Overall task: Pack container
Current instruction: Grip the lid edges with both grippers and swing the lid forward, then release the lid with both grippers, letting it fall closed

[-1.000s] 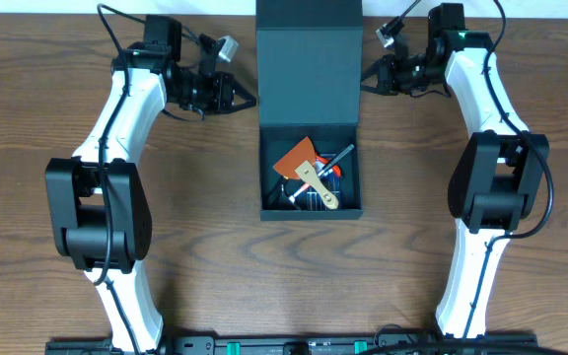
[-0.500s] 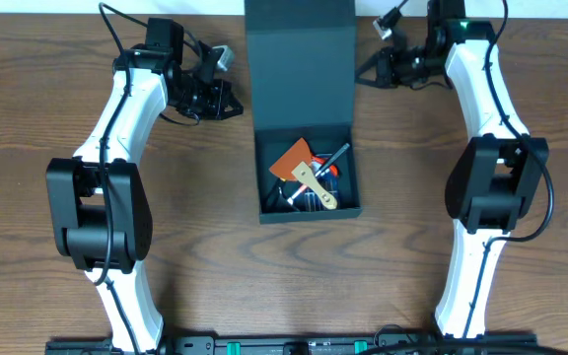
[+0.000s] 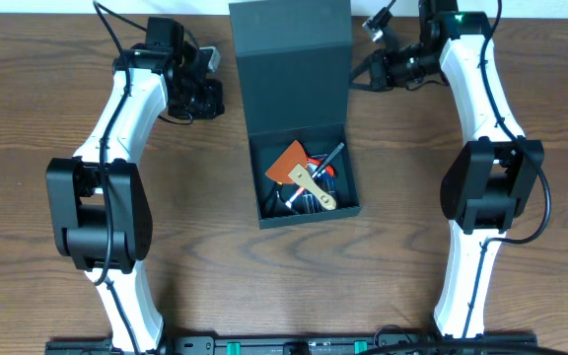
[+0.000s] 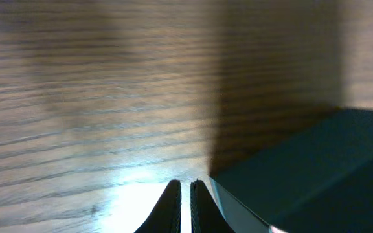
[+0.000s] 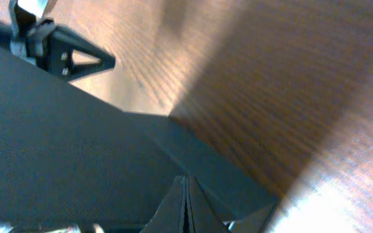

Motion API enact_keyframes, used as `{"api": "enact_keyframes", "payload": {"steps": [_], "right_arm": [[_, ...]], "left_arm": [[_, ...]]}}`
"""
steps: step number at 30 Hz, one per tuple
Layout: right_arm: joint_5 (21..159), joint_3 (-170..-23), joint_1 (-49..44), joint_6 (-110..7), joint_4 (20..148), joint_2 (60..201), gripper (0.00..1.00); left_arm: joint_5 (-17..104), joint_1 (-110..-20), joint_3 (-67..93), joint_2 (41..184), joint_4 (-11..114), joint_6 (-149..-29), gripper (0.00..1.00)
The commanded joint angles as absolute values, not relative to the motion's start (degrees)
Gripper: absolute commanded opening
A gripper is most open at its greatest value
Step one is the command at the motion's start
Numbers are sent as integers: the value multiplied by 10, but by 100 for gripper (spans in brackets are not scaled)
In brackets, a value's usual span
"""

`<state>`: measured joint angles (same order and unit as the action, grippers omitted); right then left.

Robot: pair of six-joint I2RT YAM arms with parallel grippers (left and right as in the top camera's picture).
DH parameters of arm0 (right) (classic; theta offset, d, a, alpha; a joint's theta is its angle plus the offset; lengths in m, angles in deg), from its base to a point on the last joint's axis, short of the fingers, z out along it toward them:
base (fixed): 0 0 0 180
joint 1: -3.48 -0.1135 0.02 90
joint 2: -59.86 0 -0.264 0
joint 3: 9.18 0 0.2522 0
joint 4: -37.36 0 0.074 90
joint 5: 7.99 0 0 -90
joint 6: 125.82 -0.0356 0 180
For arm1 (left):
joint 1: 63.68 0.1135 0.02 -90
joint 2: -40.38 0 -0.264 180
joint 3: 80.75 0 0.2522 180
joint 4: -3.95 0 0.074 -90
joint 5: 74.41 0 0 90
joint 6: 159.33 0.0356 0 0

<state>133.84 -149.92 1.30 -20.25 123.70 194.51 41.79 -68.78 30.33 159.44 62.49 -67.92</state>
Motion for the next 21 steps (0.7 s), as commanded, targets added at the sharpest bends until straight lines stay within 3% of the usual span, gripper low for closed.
{"api": "enact_keyframes", "payload": {"steps": [1, 21], "right_arm": [[1356, -1512, 2, -158, 1253, 1950, 1], [1323, -1512, 1, -42, 1388, 1910, 1]], "left_arm": [[363, -686, 314, 1578, 622, -727, 5], [358, -679, 314, 1578, 638, -735, 6]]}}
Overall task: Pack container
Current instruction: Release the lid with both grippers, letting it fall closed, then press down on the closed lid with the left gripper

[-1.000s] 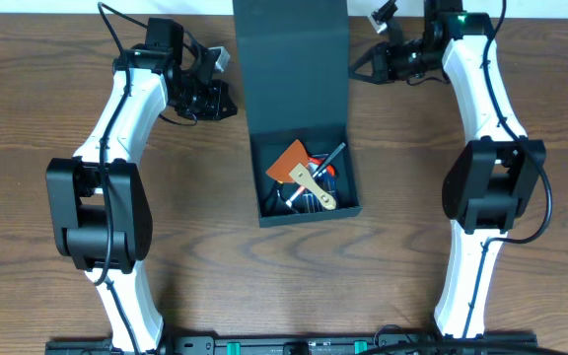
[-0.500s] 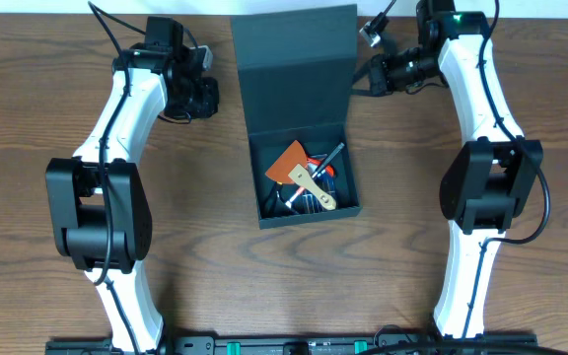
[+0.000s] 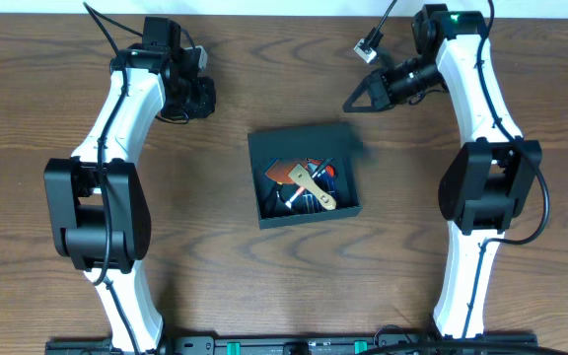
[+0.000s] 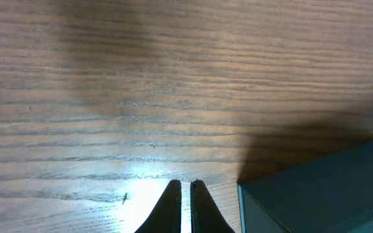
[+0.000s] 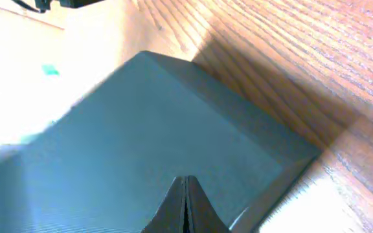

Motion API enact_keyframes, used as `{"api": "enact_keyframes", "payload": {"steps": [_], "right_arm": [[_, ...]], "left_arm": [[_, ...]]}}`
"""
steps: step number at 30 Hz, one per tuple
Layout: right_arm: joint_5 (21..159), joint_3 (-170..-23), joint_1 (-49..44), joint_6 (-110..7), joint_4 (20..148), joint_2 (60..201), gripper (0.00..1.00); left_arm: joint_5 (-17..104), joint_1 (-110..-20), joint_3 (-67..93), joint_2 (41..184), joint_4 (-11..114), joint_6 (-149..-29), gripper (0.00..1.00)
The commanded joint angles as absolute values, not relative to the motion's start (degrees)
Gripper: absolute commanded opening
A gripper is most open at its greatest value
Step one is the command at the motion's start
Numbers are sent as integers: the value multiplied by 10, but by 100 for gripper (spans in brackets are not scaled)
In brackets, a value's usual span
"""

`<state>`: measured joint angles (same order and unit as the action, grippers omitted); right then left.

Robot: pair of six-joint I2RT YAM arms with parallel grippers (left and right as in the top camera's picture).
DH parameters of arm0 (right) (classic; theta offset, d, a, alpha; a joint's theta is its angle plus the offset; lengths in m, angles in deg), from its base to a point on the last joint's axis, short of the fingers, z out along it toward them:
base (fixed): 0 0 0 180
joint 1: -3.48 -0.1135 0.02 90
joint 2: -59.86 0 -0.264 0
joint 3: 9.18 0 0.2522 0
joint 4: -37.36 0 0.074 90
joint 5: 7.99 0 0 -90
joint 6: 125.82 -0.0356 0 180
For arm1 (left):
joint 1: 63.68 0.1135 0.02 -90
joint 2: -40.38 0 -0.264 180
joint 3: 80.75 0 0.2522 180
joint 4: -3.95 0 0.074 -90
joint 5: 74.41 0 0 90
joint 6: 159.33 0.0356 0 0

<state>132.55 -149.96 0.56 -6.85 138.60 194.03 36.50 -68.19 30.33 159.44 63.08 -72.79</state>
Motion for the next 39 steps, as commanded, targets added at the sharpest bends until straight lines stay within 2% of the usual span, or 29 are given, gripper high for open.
{"api": "enact_keyframes", "payload": {"steps": [1, 7, 10, 16, 19, 20, 23, 28, 39], "right_arm": [[1320, -1512, 1, -42, 1389, 1908, 1], [1313, -1512, 0, -43, 1388, 1905, 1], [1308, -1515, 0, -64, 1371, 1905, 1], [1260, -1570, -15, -100, 1364, 1905, 1], [1220, -1614, -34, -102, 1383, 1905, 19], [1203, -1625, -40, -107, 1386, 1905, 20], [1119, -1646, -61, -165, 1387, 1905, 1], [1025, -1647, -78, -226, 1383, 1905, 1], [985, -1647, -72, -258, 1390, 1905, 1]], "left_arm": [[358, -679, 314, 1578, 643, -735, 5], [366, -679, 314, 1578, 657, -736, 6], [410, -683, 314, 1575, 657, -737, 5], [439, -702, 314, 1567, 665, -748, 6], [440, -715, 314, 1556, 676, -748, 5], [440, -720, 314, 1551, 679, -748, 6], [439, -739, 314, 1524, 694, -748, 6], [422, -800, 314, 1480, 712, -774, 5], [294, -949, 306, 1487, 743, -814, 5]]}}
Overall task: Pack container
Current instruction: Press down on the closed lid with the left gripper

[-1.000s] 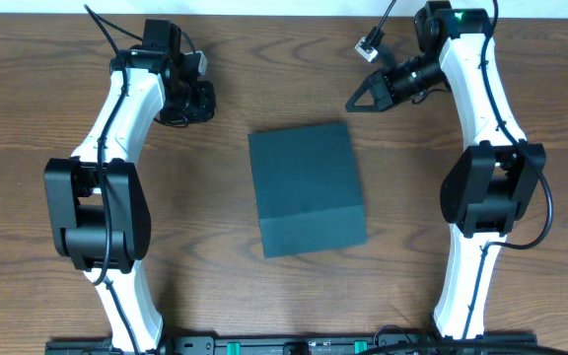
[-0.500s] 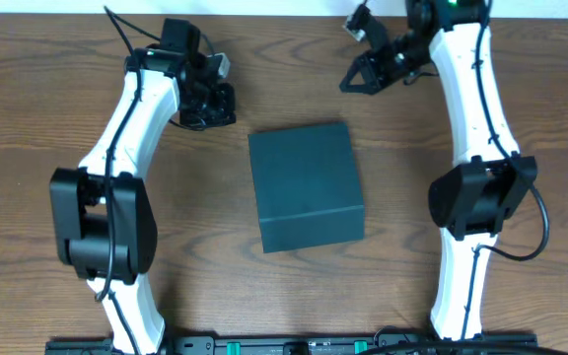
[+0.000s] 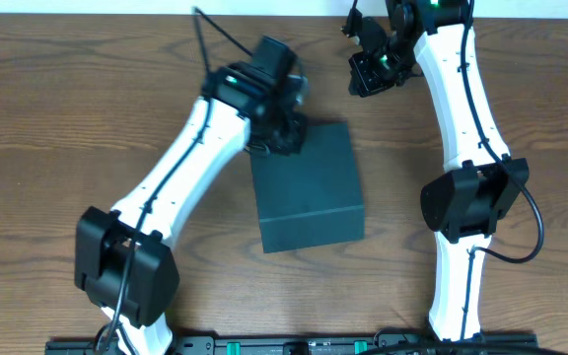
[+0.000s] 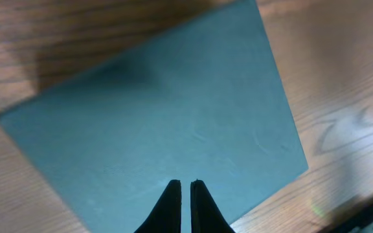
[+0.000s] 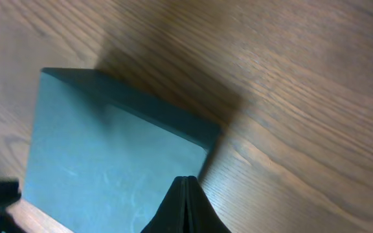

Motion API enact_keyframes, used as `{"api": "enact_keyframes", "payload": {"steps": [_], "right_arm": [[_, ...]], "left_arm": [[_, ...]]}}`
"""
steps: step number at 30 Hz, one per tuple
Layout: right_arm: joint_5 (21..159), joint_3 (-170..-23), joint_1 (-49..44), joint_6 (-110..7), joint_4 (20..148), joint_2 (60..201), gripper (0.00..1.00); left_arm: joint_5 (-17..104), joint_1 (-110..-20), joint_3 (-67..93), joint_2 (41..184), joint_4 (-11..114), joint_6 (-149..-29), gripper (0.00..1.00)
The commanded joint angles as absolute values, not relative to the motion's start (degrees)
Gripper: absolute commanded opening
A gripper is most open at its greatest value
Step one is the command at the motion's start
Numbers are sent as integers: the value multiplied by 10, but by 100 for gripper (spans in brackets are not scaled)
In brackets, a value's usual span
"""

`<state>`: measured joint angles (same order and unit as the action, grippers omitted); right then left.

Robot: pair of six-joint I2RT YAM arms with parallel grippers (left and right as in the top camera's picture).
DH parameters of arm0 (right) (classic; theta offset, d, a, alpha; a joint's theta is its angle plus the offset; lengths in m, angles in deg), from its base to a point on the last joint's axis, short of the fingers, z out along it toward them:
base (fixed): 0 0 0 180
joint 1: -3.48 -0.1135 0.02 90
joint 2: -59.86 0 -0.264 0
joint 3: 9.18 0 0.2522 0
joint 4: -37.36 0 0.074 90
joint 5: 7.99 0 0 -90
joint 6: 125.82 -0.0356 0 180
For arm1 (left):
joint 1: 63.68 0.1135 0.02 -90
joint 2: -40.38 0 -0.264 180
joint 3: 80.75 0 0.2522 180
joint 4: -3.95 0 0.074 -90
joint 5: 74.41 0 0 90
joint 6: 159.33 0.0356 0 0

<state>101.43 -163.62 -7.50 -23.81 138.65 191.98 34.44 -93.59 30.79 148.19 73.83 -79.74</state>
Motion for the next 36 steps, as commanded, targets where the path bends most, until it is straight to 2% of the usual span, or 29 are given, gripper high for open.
{"api": "enact_keyframes", "payload": {"steps": [1, 10, 21, 30, 32, 33, 36], "right_arm": [[977, -1647, -72, -258, 1392, 1905, 1], [971, -1646, -65, -258, 1394, 1905, 1], [953, -1646, -46, -262, 1392, 1905, 1], [953, -1646, -43, -261, 1392, 1905, 1], [951, -1646, -43, -261, 1390, 1905, 8], [946, -1646, -42, -262, 1387, 1905, 16], [919, -1646, -41, -271, 1379, 1905, 25]], "left_arm": [[294, -955, 302, 1487, 744, -816, 6], [295, -967, 232, 1488, 737, -831, 6], [305, -997, 109, 1492, 642, -847, 6], [306, -1001, 98, 1494, 643, -847, 6], [315, -1001, 99, 1492, 643, -847, 5], [319, -1001, 101, 1491, 643, -847, 6], [320, -1000, 121, 1483, 656, -840, 6]]}}
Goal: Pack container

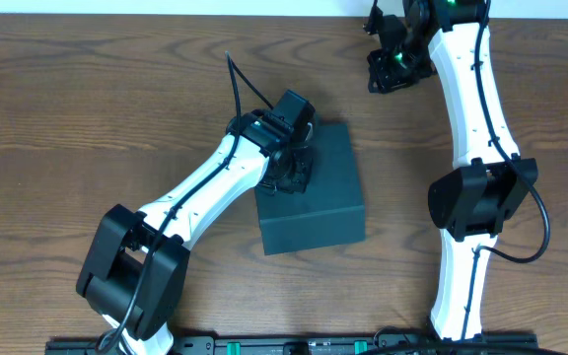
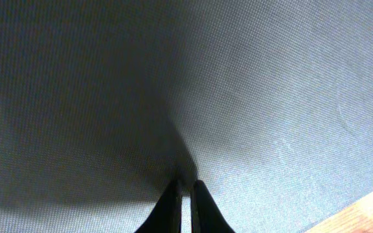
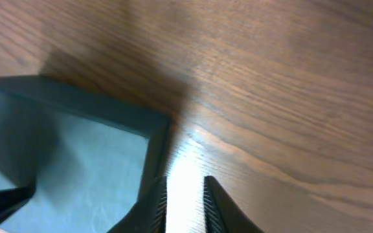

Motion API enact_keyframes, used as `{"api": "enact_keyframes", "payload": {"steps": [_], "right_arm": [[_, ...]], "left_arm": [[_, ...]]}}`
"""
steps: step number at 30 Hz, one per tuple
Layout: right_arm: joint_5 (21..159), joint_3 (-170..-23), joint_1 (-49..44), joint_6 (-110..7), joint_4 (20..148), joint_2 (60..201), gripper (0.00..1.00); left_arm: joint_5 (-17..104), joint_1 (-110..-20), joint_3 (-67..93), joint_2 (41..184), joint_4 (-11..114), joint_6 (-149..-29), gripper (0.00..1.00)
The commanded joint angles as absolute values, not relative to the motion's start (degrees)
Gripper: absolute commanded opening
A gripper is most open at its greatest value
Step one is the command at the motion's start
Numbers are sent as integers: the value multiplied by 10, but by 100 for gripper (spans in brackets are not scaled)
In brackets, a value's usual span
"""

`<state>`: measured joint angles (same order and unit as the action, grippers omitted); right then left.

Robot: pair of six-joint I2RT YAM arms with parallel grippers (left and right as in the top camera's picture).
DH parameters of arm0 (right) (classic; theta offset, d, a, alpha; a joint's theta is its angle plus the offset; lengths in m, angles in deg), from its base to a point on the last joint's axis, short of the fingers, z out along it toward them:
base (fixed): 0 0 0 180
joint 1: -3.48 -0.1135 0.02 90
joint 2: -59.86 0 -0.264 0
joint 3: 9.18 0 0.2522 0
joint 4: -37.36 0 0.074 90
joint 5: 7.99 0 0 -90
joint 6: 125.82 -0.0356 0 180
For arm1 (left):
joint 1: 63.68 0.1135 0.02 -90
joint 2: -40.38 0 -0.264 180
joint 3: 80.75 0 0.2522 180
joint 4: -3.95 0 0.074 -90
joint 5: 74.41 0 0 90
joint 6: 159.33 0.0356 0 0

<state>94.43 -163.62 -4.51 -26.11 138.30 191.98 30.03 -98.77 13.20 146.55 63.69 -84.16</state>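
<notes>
The dark grey box (image 1: 325, 209) lies in the middle of the table with its lid down; its contents are hidden. My left gripper (image 1: 294, 176) is shut, its tips on the lid's far left part. In the left wrist view the lid (image 2: 271, 97) fills nearly the whole frame, with the left gripper (image 2: 185, 186) touching it. My right gripper (image 1: 381, 77) hovers over bare wood beyond the box's far right corner. In the right wrist view the right gripper (image 3: 185, 184) is slightly open with nothing between its fingers, and the box (image 3: 76, 152) lies to the left.
The brown wooden table (image 1: 87, 118) surrounds the box. A black rail (image 1: 284, 345) runs along the front edge between the two arm bases. The left arm (image 1: 195, 197) stretches across the table's left middle to the box.
My left gripper has come down from above the lid's far edge onto the lid itself. The right gripper has shifted a little to the right and its fingers have parted.
At first the box stood open with its lid upright, tools inside, and both shut grippers beside the lid. Then the lid was partway down, then fully down with my left gripper over it. Now that gripper rests on the lid.
</notes>
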Motion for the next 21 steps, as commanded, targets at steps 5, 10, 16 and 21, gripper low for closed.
{"api": "enact_keyframes", "payload": {"steps": [5, 10, 16, 21], "right_arm": [[908, -1646, -28, -285, 1374, 1905, 34], [908, -1646, -14, -285, 1375, 1905, 87], [874, -1646, 6, -285, 1375, 1905, 99], [870, -1646, 29, -286, 1375, 1905, 99]], "left_arm": [[290, -980, 172, 1445, 676, -831, 6], [203, -921, 210, 1380, 676, -831, 6], [50, -817, 213, 1310, 681, -831, 10], [18, -728, 213, 1297, 687, -832, 75]]}}
